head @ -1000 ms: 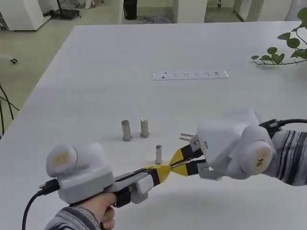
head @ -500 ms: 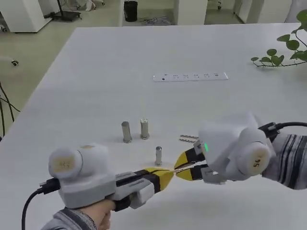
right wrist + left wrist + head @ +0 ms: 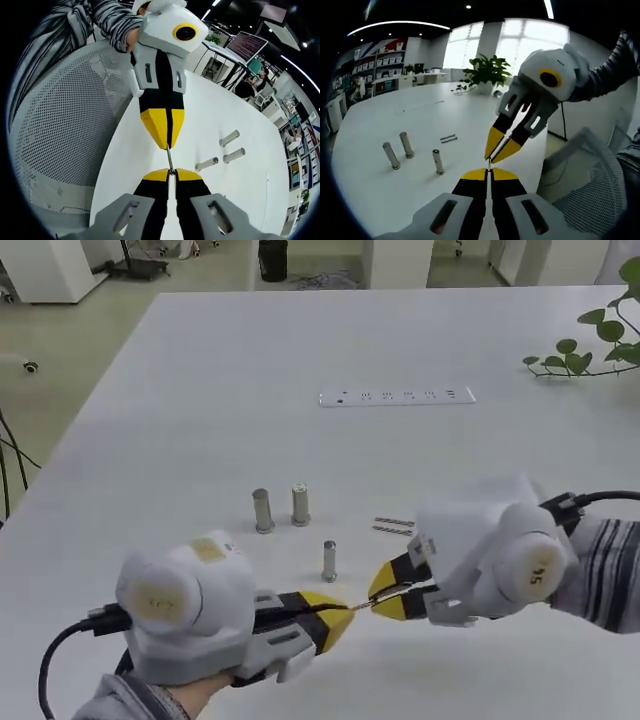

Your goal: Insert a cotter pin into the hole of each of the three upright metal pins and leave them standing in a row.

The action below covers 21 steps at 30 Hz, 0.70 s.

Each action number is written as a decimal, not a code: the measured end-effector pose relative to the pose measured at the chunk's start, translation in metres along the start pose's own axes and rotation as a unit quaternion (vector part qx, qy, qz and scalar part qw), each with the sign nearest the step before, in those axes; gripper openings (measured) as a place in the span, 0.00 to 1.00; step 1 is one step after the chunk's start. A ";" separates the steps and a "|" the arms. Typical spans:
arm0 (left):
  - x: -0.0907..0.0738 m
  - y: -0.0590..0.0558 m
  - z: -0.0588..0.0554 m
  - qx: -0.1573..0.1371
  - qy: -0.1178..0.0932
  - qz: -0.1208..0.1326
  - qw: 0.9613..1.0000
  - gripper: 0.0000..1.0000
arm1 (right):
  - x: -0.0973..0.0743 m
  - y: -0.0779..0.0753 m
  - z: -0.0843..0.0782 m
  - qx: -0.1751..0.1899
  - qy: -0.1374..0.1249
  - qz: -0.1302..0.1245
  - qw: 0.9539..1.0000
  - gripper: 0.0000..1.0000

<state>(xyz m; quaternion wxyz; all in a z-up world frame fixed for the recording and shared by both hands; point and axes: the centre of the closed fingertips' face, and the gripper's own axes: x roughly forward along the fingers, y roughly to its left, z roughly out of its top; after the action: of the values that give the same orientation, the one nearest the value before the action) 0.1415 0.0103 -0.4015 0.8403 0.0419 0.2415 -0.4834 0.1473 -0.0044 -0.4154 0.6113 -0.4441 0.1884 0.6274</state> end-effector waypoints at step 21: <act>0.002 0.028 -0.004 0.030 -0.003 0.090 0.996 0.10 | -0.003 -0.028 -0.030 0.035 0.062 -0.068 0.995 0.00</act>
<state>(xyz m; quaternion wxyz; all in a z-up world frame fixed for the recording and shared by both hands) 0.1645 0.0249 -0.4105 0.8793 0.0875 0.2196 -0.4134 0.1831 -0.0242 -0.4201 0.6547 -0.4726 0.2172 0.5484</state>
